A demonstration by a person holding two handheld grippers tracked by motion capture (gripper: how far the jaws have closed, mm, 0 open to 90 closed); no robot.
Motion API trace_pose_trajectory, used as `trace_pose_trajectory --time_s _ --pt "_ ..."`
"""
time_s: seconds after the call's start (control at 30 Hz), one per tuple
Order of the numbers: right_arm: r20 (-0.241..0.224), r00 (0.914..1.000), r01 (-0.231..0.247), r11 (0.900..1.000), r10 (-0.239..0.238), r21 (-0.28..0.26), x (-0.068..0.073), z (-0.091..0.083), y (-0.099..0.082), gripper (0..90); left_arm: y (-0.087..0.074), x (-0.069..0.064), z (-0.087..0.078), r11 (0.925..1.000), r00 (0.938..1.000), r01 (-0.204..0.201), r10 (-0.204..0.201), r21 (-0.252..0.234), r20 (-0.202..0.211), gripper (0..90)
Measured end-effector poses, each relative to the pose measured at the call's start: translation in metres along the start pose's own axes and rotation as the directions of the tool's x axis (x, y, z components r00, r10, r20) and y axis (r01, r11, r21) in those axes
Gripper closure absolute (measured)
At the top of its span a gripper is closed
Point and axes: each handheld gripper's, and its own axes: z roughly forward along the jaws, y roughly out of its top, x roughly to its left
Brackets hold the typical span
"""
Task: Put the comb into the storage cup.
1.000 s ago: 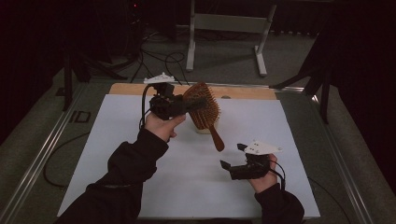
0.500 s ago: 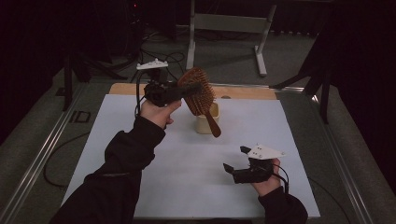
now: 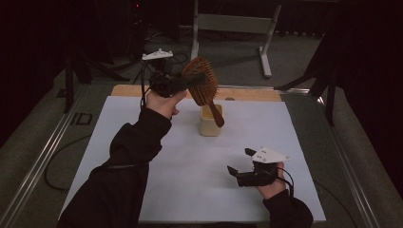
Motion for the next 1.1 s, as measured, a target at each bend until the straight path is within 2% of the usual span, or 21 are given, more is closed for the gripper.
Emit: trace_pose_trajectory --time_s 0.2,0.27,0.4,0.67,1.1 --pt "-0.005 1.0 -0.001 1.0 0.001 0.0 0.0 0.0 0.0 9.0 0.003 0.006 0.007 0.9998 0.9997 0.004 -0.004 -0.017 -0.026 53.9" --pt "-0.001 1.0 0.006 1.0 -0.006 0.003 0.0 0.0 0.0 9.0 0.004 0.008 0.01 0.9997 0.9986 -0.01 0.009 -0.022 -0.053 53.9" --pt "-0.004 1.0 0.001 1.0 -0.001 0.0 0.001 -0.001 0.001 9.0 0.004 0.016 0.015 0.9994 0.9976 0.008 -0.01 -0.034 -0.068 53.8" --pt "-0.003 1.0 -0.002 1.0 0.002 -0.004 0.0 -0.002 0.001 9.0 0.001 0.028 0.026 0.9994 0.9935 0.01 -0.014 -0.033 -0.113 53.8" --pt "-0.002 1.0 0.004 1.0 -0.004 -0.003 0.0 -0.003 0.001 9.0 -0.009 0.039 0.043 0.9992 0.99 0.028 -0.032 -0.028 -0.137 53.9"
